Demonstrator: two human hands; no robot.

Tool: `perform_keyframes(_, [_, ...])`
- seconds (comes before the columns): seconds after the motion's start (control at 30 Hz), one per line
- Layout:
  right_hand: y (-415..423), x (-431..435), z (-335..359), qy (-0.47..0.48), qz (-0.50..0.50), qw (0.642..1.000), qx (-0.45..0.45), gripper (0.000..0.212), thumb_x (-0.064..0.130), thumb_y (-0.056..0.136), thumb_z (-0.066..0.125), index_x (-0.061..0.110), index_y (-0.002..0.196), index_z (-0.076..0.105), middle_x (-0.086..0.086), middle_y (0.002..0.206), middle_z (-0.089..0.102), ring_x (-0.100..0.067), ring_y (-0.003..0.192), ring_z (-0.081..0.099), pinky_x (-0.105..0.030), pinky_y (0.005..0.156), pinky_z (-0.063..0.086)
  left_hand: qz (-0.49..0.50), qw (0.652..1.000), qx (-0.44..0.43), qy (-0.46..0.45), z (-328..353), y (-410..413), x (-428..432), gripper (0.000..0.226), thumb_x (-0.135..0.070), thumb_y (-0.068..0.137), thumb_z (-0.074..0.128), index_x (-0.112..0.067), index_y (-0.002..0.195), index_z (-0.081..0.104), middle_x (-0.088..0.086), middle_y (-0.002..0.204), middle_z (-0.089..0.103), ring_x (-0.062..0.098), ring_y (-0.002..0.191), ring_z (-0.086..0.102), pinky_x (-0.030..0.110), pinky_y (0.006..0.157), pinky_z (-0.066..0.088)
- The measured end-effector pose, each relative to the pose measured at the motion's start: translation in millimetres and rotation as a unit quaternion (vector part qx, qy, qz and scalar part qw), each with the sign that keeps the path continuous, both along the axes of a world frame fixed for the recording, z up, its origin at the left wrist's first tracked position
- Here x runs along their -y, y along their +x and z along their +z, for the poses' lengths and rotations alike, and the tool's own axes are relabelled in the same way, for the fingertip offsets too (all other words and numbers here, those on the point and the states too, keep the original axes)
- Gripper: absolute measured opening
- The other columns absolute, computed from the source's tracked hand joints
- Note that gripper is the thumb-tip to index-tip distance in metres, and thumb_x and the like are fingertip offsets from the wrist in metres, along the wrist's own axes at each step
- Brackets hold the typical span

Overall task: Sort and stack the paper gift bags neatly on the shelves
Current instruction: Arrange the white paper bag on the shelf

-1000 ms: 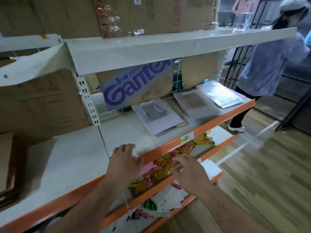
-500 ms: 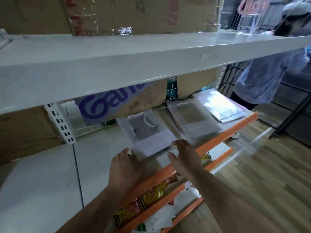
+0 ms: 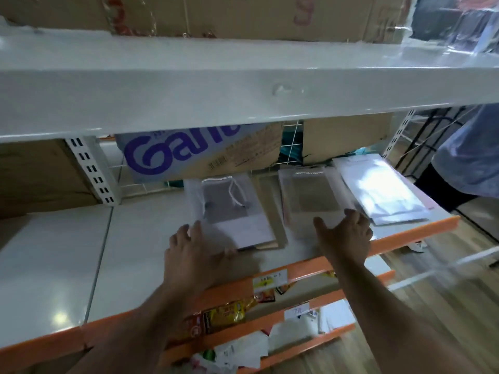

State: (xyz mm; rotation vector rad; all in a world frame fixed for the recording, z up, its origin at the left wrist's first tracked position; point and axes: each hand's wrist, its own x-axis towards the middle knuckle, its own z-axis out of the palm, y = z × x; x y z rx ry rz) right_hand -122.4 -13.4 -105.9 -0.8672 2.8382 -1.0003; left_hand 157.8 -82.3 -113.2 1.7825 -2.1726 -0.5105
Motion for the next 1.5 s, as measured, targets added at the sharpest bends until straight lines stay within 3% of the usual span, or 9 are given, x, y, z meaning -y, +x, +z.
perform_keyframes(0.23, [-53,-9,-12,0.14,0.04,0.989,-0.013,0.104,0.068,0.065,0.073,0.012,0.143,0.034,-0.019,0.139,0.046,-0.04,0.124,0.045,-0.05,0.1,0.04,0.129,0.989,-0.05,0.058,4,-15,8,0.075,-0.051,0.076,0.076,-0.009,0.13,0.044,0.017,0.126,0.05,0.037,0.113,0.052,0.042,0.086,0.048])
perform_keyframes(0.37, [-64,-9,-11,0.1,0.052,0.994,0.0,0.101,0.048,0.06,0.085,0.012,0.14,0.036,-0.022,0.127,0.054,-0.041,0.118,0.051,-0.051,0.095,0.046,0.156,0.986,-0.038,0.046,0,-15,7,0.07,-0.05,0.073,0.076,-0.004,0.122,0.054,0.018,0.116,0.054,0.038,0.106,0.055,0.038,0.079,0.046])
perform_keyframes(0.5, [-74,-10,3,-0.015,0.047,0.99,0.13,0.074,0.02,0.066,0.082,0.007,0.132,0.051,-0.021,0.118,0.063,-0.041,0.11,0.06,-0.045,0.091,0.05,0.211,0.971,-0.109,0.011,1,-18,2,0.049,-0.033,0.083,0.069,-0.008,0.123,0.056,0.013,0.114,0.059,0.032,0.096,0.06,0.039,0.075,0.053])
perform_keyframes(0.6, [-71,-11,12,-0.115,0.059,0.96,0.249,0.033,0.023,0.067,0.066,0.008,0.095,0.075,-0.018,0.093,0.071,-0.04,0.092,0.066,-0.048,0.08,0.058,0.256,0.936,-0.24,0.019,6,-17,-1,0.026,-0.013,0.093,0.056,-0.008,0.118,0.055,0.01,0.103,0.062,0.029,0.084,0.063,0.035,0.06,0.052])
perform_keyframes(0.67, [-66,-14,16,-0.194,0.066,0.913,0.352,0.008,0.016,0.076,0.063,0.013,0.079,0.07,-0.015,0.087,0.066,-0.038,0.086,0.064,-0.047,0.069,0.06,0.27,0.894,-0.354,0.055,7,-13,-3,0.025,-0.006,0.094,0.053,-0.006,0.118,0.055,0.013,0.103,0.062,0.031,0.083,0.064,0.034,0.054,0.052])
perform_keyframes(0.83, [-54,-21,20,-0.266,0.091,0.839,0.466,0.017,-0.001,0.093,0.054,0.013,0.085,0.061,-0.008,0.086,0.058,-0.023,0.081,0.057,-0.034,0.066,0.053,0.294,0.81,-0.49,0.128,6,9,-13,0.031,0.011,0.079,0.056,0.0,0.107,0.062,0.021,0.088,0.062,0.032,0.072,0.059,0.035,0.055,0.045])
perform_keyframes(1.0, [-28,-15,12,-0.271,0.105,0.831,0.474,0.01,0.005,0.093,0.057,0.013,0.093,0.064,-0.008,0.096,0.063,-0.023,0.088,0.061,-0.034,0.065,0.052,0.307,0.793,-0.516,0.103,18,35,-31,0.025,0.017,0.077,0.054,0.003,0.096,0.059,0.016,0.067,0.054,0.02,0.046,0.048,0.024,0.041,0.032])
perform_keyframes(1.37, [87,10,26,-0.24,0.217,0.812,0.486,0.017,0.007,0.096,0.057,0.021,0.089,0.063,-0.002,0.091,0.066,-0.018,0.08,0.063,-0.032,0.067,0.048,0.355,0.781,-0.511,0.053,23,137,-32,0.027,0.014,0.081,0.052,-0.001,0.102,0.06,0.019,0.073,0.056,0.023,0.052,0.046,0.027,0.045,0.036])
perform_keyframes(1.5, [148,25,30,-0.25,0.231,0.797,0.5,0.03,-0.004,0.095,0.048,0.019,0.081,0.06,-0.001,0.085,0.063,-0.014,0.071,0.063,-0.026,0.056,0.047,0.352,0.788,-0.501,0.06,19,196,-19,0.029,0.013,0.08,0.053,-0.002,0.103,0.061,0.02,0.076,0.058,0.026,0.058,0.049,0.031,0.049,0.039])
